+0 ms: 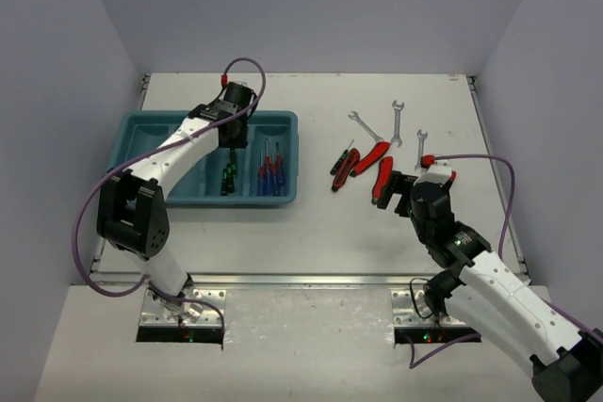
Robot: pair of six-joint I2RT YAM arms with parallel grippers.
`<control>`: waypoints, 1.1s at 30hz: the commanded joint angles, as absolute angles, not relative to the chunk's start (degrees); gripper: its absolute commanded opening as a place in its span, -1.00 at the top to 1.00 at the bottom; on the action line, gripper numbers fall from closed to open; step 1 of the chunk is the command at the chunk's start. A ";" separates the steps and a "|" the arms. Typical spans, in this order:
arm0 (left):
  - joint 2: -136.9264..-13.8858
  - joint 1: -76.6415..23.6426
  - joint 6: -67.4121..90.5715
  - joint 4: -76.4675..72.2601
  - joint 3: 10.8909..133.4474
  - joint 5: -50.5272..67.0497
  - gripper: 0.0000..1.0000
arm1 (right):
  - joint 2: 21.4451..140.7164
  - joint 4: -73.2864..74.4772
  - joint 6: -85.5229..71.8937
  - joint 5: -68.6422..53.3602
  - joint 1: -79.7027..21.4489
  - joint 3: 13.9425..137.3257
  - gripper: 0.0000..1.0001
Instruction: Sort the tools into containers
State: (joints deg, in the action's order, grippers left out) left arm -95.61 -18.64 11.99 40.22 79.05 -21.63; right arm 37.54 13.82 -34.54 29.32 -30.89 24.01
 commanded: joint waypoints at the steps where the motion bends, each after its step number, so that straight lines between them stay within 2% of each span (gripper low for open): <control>1: -92.82 -17.67 13.49 38.23 77.97 -25.33 -0.03 | 38.05 12.30 -35.33 29.62 -30.67 24.17 -0.98; 3: -91.71 -17.67 14.64 38.23 77.52 -25.77 -0.30 | 38.50 12.38 -35.33 29.40 -30.75 24.24 -0.98; 4: -90.27 -17.67 15.18 38.23 77.32 -25.56 -0.74 | 38.69 12.34 -35.33 29.30 -30.71 24.26 -0.98; 5: -89.57 -17.67 15.71 38.23 77.15 -24.79 -0.96 | 38.87 12.31 -35.33 29.27 -30.73 24.26 -0.98; 7: -84.80 -17.75 17.41 38.23 76.72 -21.79 -1.00 | 39.87 12.11 -35.39 28.60 -30.76 24.38 -0.98; 10: -77.14 -17.84 20.31 38.32 75.50 -16.14 -1.00 | 41.92 11.53 -35.48 27.07 -30.76 24.68 -0.98; 14: -61.70 -18.10 18.60 35.17 69.84 -1.57 -1.00 | 48.15 11.77 -37.31 24.82 -30.76 26.25 -0.98; 18: -55.44 -18.38 19.16 27.10 62.86 5.46 -1.00 | 51.14 12.57 -39.82 23.64 -30.75 27.47 -0.98; 21: -60.19 -21.06 19.99 26.20 63.92 6.26 -1.00 | 51.24 12.59 -40.27 23.45 -30.69 27.57 -0.98; 25: -75.31 -34.60 20.00 25.02 71.53 -3.69 -1.00 | 46.95 12.83 -40.96 28.49 -30.67 25.02 -0.98; 28: -85.03 -37.99 21.06 22.04 78.21 -3.86 -0.98 | 42.00 12.94 -41.63 32.24 -30.58 23.23 -0.98; 32: -98.09 -39.59 21.53 20.31 85.97 -3.87 -0.74 | 35.30 13.18 -42.09 36.83 -30.40 21.32 -0.94; 33: -102.96 -40.18 21.58 20.38 87.73 -3.89 -0.50 | 34.50 13.10 -42.00 38.16 -30.33 20.82 -0.92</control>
State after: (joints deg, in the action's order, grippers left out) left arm -93.77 -39.08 20.57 24.47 78.93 -2.52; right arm 39.24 14.04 -40.39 30.07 -30.84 22.57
